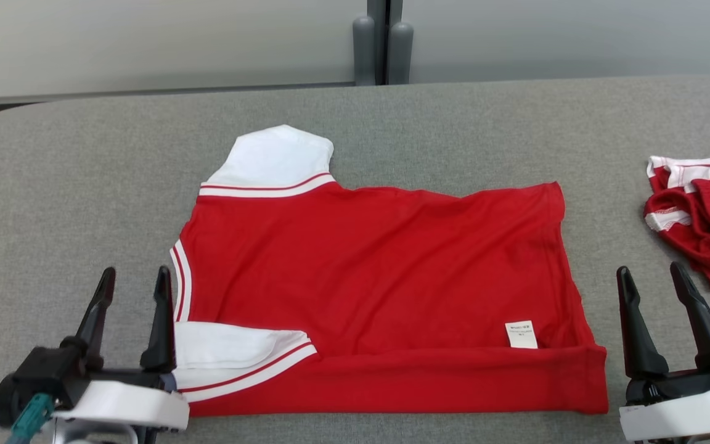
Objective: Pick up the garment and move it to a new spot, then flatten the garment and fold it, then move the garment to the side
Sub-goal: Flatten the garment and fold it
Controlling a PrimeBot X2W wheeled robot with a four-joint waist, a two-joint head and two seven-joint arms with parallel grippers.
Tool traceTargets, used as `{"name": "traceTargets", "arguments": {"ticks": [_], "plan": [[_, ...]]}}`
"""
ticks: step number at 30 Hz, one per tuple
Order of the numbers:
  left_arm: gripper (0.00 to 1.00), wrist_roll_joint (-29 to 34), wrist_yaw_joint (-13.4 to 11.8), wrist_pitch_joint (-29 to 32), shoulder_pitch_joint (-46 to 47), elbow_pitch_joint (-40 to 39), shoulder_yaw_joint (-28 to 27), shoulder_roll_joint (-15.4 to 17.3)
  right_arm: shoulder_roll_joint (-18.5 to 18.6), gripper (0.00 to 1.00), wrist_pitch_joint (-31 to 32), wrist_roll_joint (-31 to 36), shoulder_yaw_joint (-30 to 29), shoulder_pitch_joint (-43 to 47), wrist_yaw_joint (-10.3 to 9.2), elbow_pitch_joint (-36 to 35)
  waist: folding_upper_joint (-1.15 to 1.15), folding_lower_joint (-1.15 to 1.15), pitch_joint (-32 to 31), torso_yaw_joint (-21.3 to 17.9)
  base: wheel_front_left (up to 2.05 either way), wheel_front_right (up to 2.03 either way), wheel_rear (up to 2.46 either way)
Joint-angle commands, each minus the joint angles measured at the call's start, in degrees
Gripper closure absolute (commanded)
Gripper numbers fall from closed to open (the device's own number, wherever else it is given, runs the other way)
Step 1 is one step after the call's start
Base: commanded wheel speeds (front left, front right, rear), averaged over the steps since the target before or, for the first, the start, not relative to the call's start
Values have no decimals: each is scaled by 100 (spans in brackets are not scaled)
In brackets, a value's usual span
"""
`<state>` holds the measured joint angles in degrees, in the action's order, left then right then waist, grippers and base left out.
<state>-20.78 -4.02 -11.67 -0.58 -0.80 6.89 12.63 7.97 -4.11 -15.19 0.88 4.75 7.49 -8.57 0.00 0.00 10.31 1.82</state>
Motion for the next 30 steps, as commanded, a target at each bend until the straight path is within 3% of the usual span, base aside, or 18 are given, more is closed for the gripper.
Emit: {"name": "traceTargets", "arguments": {"ticks": [1,8,15,22,30], "plan": [[0,-47,77,4,270,-15,44,15,-15,0,-18,-22,-24,-36,0,-62,0,0,134,11,0,0,0],[0,-195,569,252,1794,523,394,-111,-82,0,-42,38,36,-407,0,-199,0,0,939,-168,0,0,0],[0,-375,1021,601,3716,2228,755,-194,-217,0,-120,147,238,-772,-1,-113,0,0,1563,-528,0,0,0],[0,-645,1142,817,4941,4150,966,-95,-288,0,-263,106,426,-1046,0,64,0,0,1815,-927,0,0,0],[1,-723,1143,1388,5640,5817,1088,27,-332,0,-335,58,433,-1139,-1,241,0,0,1886,-1076,0,0,0]]}}
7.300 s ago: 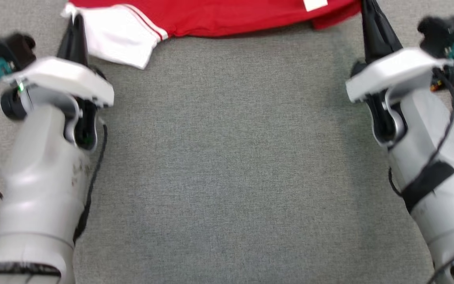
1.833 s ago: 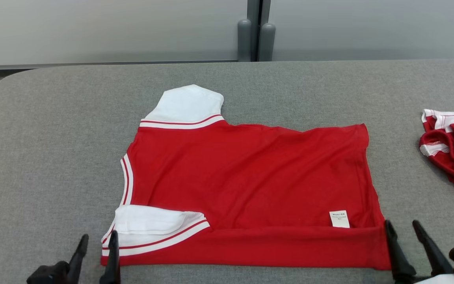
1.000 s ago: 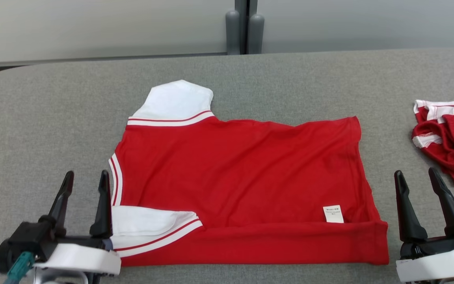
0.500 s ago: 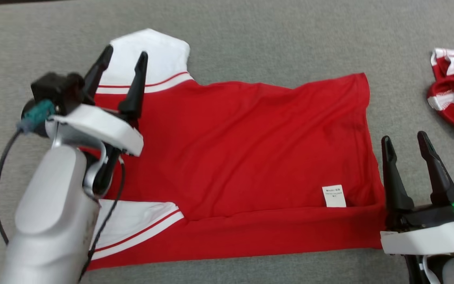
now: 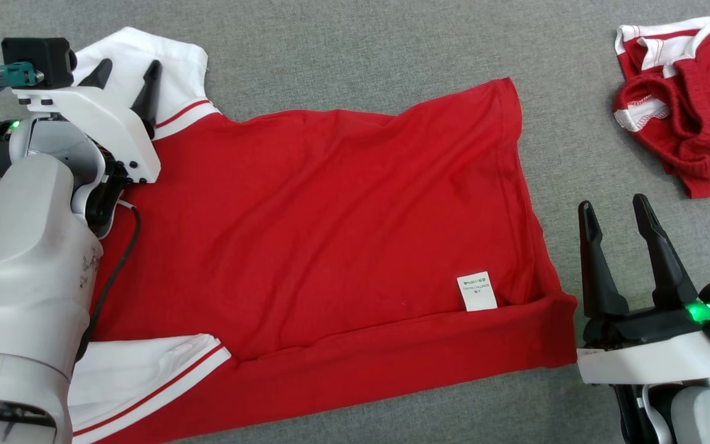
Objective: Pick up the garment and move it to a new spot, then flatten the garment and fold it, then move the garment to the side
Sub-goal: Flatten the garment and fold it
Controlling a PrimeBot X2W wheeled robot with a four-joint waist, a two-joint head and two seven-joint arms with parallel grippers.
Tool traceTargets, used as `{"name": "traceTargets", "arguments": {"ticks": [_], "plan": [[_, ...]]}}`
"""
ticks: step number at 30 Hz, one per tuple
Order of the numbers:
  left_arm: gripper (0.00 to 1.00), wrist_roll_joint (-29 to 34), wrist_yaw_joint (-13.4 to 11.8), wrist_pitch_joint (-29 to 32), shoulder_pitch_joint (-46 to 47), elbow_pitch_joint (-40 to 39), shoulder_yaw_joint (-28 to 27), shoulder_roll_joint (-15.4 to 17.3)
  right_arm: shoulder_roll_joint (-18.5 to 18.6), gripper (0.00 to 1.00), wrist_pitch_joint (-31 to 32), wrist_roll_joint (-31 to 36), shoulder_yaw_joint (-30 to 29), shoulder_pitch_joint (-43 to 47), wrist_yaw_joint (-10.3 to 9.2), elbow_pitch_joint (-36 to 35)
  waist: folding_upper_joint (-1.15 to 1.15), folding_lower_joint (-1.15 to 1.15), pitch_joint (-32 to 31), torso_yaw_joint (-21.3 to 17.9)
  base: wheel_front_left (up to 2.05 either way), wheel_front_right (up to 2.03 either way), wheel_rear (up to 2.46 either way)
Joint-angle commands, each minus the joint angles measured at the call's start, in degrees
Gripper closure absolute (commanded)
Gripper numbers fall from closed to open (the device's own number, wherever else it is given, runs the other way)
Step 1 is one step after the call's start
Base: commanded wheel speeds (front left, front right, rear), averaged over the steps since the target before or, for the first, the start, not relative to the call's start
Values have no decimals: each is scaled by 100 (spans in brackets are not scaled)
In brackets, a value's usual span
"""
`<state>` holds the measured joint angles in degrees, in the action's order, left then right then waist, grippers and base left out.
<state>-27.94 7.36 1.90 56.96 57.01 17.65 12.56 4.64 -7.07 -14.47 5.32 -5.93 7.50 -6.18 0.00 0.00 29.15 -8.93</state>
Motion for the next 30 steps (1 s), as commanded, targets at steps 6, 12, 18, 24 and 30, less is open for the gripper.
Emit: {"name": "traceTargets", "arguments": {"ticks": [6,12,18,24,30], "plan": [[100,10,11,-291,154,518,166,-18,31,0,55,-110,-171,-186,-1,123,0,0,-25,39,0,0,0],[100,-47,14,-834,405,519,414,-130,297,0,221,-244,-346,-665,-1,376,0,0,-4,246,0,0,0],[100,-199,16,-1181,550,371,734,-257,764,0,495,-405,-71,-1435,-1,802,0,0,82,582,0,0,0],[100,-389,16,-1453,579,167,1041,-361,1128,0,700,-726,295,-2146,-2,1616,0,0,192,886,0,0,0],[100,-564,16,-1624,491,-18,1246,-374,1323,16,1071,-1030,533,-2634,-2,2375,0,0,221,1029,0,0,0]]}}
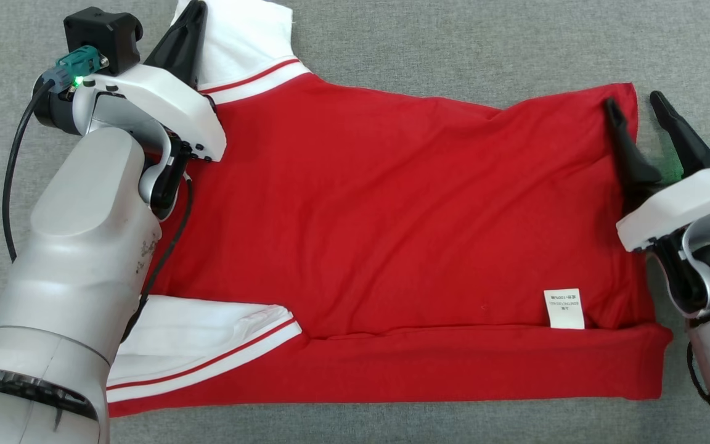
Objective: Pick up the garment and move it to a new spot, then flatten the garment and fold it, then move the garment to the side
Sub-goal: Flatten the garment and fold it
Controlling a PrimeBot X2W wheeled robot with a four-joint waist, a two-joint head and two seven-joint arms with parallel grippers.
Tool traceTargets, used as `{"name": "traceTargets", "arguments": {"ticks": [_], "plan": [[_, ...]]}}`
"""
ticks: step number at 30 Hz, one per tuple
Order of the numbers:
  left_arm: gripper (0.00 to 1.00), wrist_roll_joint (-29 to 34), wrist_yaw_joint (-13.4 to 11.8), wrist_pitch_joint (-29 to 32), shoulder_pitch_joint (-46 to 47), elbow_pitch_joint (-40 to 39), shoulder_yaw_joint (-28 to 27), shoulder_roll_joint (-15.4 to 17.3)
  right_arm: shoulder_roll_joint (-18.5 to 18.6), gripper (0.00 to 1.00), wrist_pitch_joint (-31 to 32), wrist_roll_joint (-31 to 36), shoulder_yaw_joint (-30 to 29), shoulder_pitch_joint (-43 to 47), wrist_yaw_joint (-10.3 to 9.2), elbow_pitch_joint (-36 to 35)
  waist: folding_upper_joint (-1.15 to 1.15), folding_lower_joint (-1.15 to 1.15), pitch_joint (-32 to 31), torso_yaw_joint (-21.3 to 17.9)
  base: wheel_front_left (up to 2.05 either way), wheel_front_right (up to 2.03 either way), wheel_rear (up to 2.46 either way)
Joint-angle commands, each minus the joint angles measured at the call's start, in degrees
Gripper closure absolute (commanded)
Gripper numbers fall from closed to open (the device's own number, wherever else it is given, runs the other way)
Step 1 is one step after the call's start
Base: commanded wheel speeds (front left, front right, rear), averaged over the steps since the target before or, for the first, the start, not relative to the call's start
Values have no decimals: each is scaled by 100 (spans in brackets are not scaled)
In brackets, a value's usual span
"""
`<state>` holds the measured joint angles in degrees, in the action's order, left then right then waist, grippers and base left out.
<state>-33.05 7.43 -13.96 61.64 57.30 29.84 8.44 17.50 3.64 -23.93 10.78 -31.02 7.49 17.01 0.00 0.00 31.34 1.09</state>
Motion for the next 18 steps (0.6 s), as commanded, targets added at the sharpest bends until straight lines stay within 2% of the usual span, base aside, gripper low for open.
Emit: {"name": "traceTargets", "arguments": {"ticks": [1,2,3,4,9,18], "plan": [[100,-69,9,-65,8,-71,40,50,65,33,64,-122,-3,-181,-1,153,0,0,-1,38,0,0,0],[100,-89,9,-74,-10,-85,58,60,85,62,114,-185,29,-212,-1,226,0,0,-6,50,0,0,0],[100,-114,9,-92,-19,-132,69,66,116,77,177,-237,30,-265,-1,291,0,0,-6,60,0,0,0],[100,-116,9,-99,-20,-169,73,94,150,100,242,-282,63,-314,-1,342,0,0,-8,69,0,0,0],[100,-56,8,-126,-62,-547,-100,208,331,100,140,-425,154,-503,-1,187,0,0,-22,121,0,0,0],[100,407,-230,-123,-976,-2332,-829,408,421,100,-264,-350,-104,-232,-1,-621,0,0,-110,196,0,0,0]]}}
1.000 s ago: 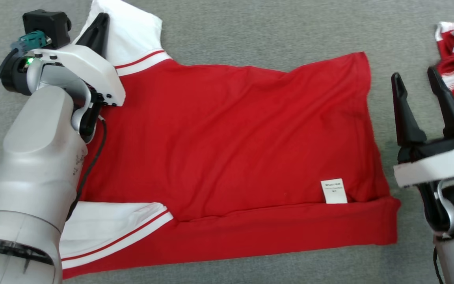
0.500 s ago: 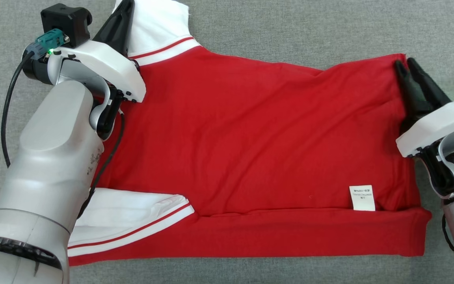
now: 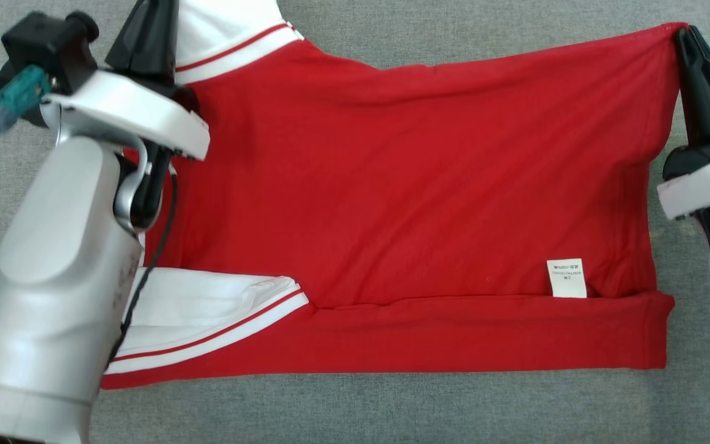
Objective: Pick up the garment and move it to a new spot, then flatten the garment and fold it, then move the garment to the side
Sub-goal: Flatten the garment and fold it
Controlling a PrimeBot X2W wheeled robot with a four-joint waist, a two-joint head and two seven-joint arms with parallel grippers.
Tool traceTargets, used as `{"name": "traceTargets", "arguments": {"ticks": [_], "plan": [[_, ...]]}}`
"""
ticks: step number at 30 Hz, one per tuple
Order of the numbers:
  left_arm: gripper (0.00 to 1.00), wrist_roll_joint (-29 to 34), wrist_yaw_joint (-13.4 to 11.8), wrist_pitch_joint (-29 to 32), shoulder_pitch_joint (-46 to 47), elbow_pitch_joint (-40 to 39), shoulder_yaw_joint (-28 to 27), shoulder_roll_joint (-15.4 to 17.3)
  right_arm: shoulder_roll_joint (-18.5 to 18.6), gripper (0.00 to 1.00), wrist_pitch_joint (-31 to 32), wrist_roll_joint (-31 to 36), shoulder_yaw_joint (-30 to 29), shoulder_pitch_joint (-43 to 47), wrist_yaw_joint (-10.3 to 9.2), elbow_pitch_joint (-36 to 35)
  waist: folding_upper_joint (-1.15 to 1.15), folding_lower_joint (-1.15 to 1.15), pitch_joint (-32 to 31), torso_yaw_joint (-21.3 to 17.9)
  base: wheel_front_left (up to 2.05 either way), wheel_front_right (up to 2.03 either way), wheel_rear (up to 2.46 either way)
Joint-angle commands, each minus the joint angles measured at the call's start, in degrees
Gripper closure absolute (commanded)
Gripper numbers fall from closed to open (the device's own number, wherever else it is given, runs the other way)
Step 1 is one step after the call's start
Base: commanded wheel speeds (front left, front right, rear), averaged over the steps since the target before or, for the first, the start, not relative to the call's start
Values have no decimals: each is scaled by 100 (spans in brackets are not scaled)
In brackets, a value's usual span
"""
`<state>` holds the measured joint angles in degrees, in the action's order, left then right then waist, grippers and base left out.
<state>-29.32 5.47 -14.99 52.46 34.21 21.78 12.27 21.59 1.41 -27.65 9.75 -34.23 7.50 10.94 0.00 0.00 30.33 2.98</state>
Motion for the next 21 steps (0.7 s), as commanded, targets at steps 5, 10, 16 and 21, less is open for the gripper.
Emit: {"name": "traceTargets", "arguments": {"ticks": [5,10,16,21], "plan": [[100,185,-201,-21,-1030,-1180,-422,40,-93,100,-54,110,-139,664,-1,-535,0,0,-109,53,0,0,0],[100,288,-394,-14,-2348,-2207,-559,73,-267,100,-8,79,-266,1439,-1,-897,0,0,-300,60,0,0,0],[100,39,-657,137,-3756,-2844,-540,63,-521,100,-37,-41,-504,2231,-1,-989,0,0,-507,42,0,0,0],[100,-120,-893,353,-4522,-3262,-508,9,-654,100,-106,-153,-642,2750,-1,-981,0,0,-689,90,0,0,0]]}}
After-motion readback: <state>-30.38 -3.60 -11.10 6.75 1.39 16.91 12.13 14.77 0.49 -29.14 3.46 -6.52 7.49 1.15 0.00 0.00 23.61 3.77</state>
